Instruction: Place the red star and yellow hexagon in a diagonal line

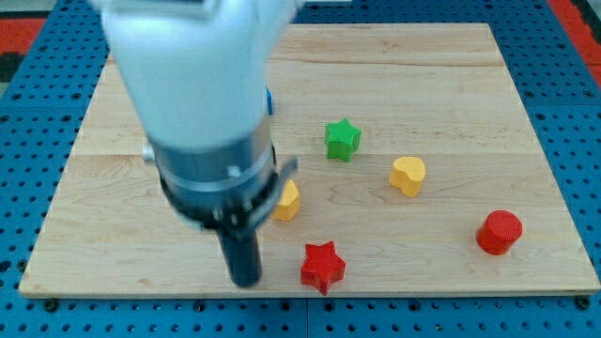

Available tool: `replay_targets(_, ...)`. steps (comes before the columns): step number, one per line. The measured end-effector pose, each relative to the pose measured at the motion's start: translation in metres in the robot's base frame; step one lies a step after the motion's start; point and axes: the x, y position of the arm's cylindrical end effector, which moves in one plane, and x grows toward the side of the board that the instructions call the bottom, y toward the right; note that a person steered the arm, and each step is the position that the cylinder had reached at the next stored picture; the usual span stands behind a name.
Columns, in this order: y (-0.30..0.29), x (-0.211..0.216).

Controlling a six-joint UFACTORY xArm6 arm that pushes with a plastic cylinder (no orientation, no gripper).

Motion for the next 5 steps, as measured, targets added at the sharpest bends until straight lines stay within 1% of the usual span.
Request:
replay_targets(1,0.022,0.001)
replay_targets(3,0.172,-0.018)
replay_targets(4,0.199,-0.028)
replay_targets(5,0.192,-0.045)
